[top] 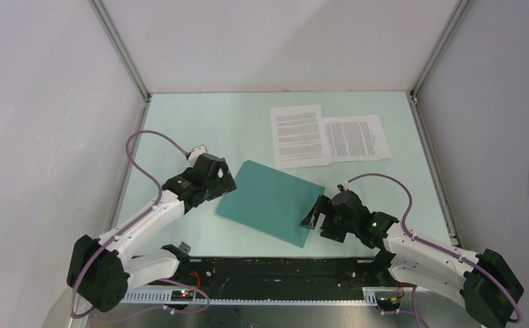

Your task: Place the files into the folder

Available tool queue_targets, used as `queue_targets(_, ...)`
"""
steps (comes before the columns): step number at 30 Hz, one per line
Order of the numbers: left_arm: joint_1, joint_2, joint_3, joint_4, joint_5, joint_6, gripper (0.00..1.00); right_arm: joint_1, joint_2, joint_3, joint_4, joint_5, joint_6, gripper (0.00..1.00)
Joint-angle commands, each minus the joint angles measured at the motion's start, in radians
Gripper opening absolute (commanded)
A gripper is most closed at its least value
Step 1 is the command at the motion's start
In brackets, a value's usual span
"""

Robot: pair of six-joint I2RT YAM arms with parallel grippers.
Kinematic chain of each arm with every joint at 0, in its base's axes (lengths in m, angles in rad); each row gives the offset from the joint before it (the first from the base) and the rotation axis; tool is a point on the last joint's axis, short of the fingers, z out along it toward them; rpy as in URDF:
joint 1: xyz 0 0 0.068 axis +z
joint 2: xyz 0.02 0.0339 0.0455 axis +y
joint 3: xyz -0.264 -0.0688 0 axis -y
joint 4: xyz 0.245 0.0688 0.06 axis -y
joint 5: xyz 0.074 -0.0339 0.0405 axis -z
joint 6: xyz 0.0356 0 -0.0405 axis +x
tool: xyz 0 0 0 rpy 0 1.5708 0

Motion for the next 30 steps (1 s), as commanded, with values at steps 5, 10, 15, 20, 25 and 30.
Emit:
queue_targets(5, 0.069, 0.127, -0.040, 0.195, 0.084, -0.040, 0.98, 0.011, -0.025, -0.131, 0.267, -0.079, 0.150, 0.90)
queue_targets(10, 0.086, 0.206, -0.031, 0.267, 0.103, -0.036, 0.98, 0.008, -0.014, -0.181, 0.420, -0.113, 0.187, 0.87)
queue_targets(15, 0.109, 0.258, -0.036, 0.287, 0.104, -0.034, 0.98, 0.008, -0.019, -0.198, 0.436, -0.124, 0.199, 0.86)
queue_targets(20, 0.112, 0.297, -0.047, 0.310, 0.113, -0.031, 0.98, -0.005, -0.036, -0.243, 0.516, -0.145, 0.217, 0.86)
queue_targets(25, 0.112, 0.317, -0.041, 0.317, 0.129, -0.025, 0.98, -0.016, -0.026, -0.263, 0.553, -0.143, 0.205, 0.85)
queue_targets(30, 0.112, 0.331, -0.032, 0.318, 0.137, -0.017, 0.98, -0.027, -0.020, -0.287, 0.638, -0.140, 0.206, 0.85)
